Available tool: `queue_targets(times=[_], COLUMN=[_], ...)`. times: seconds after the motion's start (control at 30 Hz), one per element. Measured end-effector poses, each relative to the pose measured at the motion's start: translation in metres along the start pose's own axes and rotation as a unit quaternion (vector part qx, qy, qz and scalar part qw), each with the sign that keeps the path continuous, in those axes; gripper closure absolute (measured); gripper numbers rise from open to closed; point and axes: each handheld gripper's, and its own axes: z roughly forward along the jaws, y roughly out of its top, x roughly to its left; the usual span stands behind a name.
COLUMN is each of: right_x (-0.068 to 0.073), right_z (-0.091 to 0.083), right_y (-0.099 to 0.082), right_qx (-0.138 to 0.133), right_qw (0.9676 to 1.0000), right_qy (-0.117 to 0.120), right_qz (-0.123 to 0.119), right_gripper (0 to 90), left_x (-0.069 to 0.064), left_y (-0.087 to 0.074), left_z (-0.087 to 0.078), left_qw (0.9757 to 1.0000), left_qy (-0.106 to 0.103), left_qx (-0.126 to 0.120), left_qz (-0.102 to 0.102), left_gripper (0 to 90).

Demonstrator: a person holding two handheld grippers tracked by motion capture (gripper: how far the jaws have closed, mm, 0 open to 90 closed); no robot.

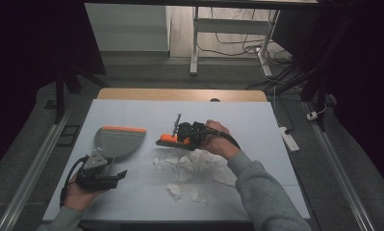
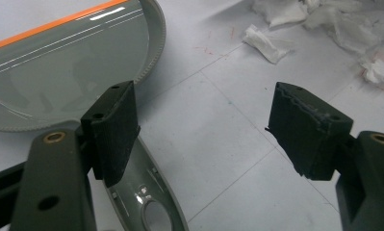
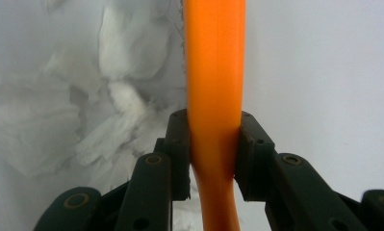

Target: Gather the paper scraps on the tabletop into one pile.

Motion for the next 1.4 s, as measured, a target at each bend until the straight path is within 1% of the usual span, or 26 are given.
queue_targets(times=[0.07, 0.13, 0.2, 0.23, 0.3, 0.37, 0.5, 0.57, 0.63, 0.73, 0.77, 0.83, 0.87, 0.93, 0.97, 1.0, 1.03, 1.07, 1.1, 1.13, 1.17, 1.2, 1.27, 1.33, 1.37, 1.4], right_x=[-0.004, -0.011, -0.015, -0.016, -0.017, -0.014, 0.004, 0.014, 0.024, 0.037, 0.040, 0.043, 0.044, 0.043, 0.042, 0.039, 0.035, 0.031, 0.026, 0.023, 0.019, 0.016, 0.012, 0.010, 0.010, 0.010], right_z=[-0.010, -0.024, -0.034, -0.040, -0.046, -0.048, -0.040, -0.032, -0.022, -0.008, -0.003, 0.008, 0.013, 0.022, 0.027, 0.030, 0.031, 0.031, 0.030, 0.028, 0.026, 0.023, 0.017, 0.007, 0.000, -0.009], right_y=[-0.005, -0.011, -0.016, -0.018, -0.018, -0.014, 0.009, 0.022, 0.035, 0.050, 0.053, 0.057, 0.058, 0.056, 0.052, 0.047, 0.041, 0.033, 0.023, 0.015, 0.005, -0.004, -0.020, -0.032, -0.035, -0.037], right_qx=[-0.023, -0.053, -0.086, -0.099, -0.116, -0.119, -0.117, -0.122, -0.116, -0.112, -0.113, -0.119, -0.120, -0.114, -0.110, -0.106, -0.100, -0.094, -0.090, -0.090, -0.086, -0.085, -0.080, -0.095, -0.108, -0.122], right_qw=[0.9992, 0.9965, 0.9908, 0.9865, 0.9797, 0.9762, 0.9706, 0.9694, 0.9673, 0.9650, 0.9623, 0.9537, 0.9520, 0.9506, 0.9477, 0.9463, 0.9460, 0.9441, 0.9408, 0.9369, 0.9375, 0.9351, 0.9325, 0.9292, 0.9267, 0.9257], right_qy=[-0.009, -0.014, -0.015, -0.012, 0.003, 0.021, 0.072, 0.089, 0.120, 0.150, 0.162, 0.189, 0.191, 0.185, 0.188, 0.185, 0.176, 0.174, 0.173, 0.167, 0.156, 0.151, 0.143, 0.137, 0.137, 0.134], right_qz=[0.031, 0.064, 0.103, 0.130, 0.164, 0.180, 0.198, 0.194, 0.191, 0.184, 0.187, 0.201, 0.207, 0.222, 0.233, 0.243, 0.253, 0.264, 0.277, 0.294, 0.299, 0.309, 0.322, 0.330, 0.333, 0.332], right_gripper=[70.6, 70.6, 70.7, 70.6, 70.7, 70.7, 70.6, 70.7, 70.6, 70.6, 70.6, 70.6, 70.6, 70.7, 70.6, 70.7, 70.7, 70.7, 70.7, 70.7, 70.7, 70.7, 70.6, 70.6, 70.7, 70.7], left_x=[0.000, 0.001, 0.002, 0.002, 0.002, 0.002, 0.002, 0.003, 0.003, 0.004, 0.005, 0.004, 0.004, 0.003, 0.002, 0.002, 0.002, 0.002, 0.002, 0.003, 0.003, 0.003, 0.003, 0.003, 0.003, 0.003], left_y=[-0.001, -0.002, -0.002, -0.001, -0.001, -0.001, -0.002, -0.002, -0.003, -0.004, -0.005, -0.004, -0.004, -0.004, -0.004, -0.004, -0.004, -0.004, -0.004, -0.004, -0.004, -0.005, -0.004, -0.004, -0.004, -0.004], left_z=[-0.001, -0.001, -0.002, -0.002, -0.002, -0.001, -0.001, -0.002, -0.003, -0.003, -0.003, -0.003, -0.003, -0.002, -0.002, -0.002, -0.002, -0.002, -0.002, -0.002, -0.002, -0.002, -0.001, 0.000, 0.000, 0.000], left_qw=[1.0000, 1.0000, 1.0000, 1.0000, 1.0000, 0.9999, 0.9999, 0.9999, 0.9999, 0.9998, 0.9998, 0.9997, 0.9998, 0.9998, 0.9998, 0.9998, 0.9998, 0.9998, 0.9998, 0.9999, 0.9999, 0.9999, 0.9999, 0.9999, 0.9999, 0.9999], left_qy=[0.003, 0.003, 0.005, 0.006, 0.007, 0.009, 0.012, 0.013, 0.014, 0.016, 0.018, 0.022, 0.022, 0.021, 0.020, 0.019, 0.018, 0.018, 0.017, 0.016, 0.016, 0.015, 0.012, 0.011, 0.011, 0.012], left_qx=[0.000, 0.000, 0.000, -0.001, -0.002, -0.001, 0.001, 0.000, -0.001, -0.001, 0.000, 0.003, 0.003, 0.004, 0.004, 0.003, 0.002, 0.002, 0.001, 0.001, 0.001, 0.001, 0.001, 0.003, 0.003, 0.004], left_qz=[-0.001, -0.003, -0.006, -0.006, -0.006, -0.006, -0.005, -0.007, -0.007, -0.009, -0.009, -0.004, -0.003, -0.002, -0.001, 0.000, -0.001, -0.001, -0.001, -0.001, -0.002, -0.003, -0.004, -0.003, -0.003, -0.002], left_gripper=[26.4, 26.4, 26.4, 26.4, 26.5, 26.5, 26.5, 26.5, 26.5, 26.5, 26.5, 26.6, 26.5, 26.6, 26.5, 26.6, 26.6, 26.6, 26.6, 26.5, 26.5, 26.5, 26.5, 26.6, 26.6, 26.6])
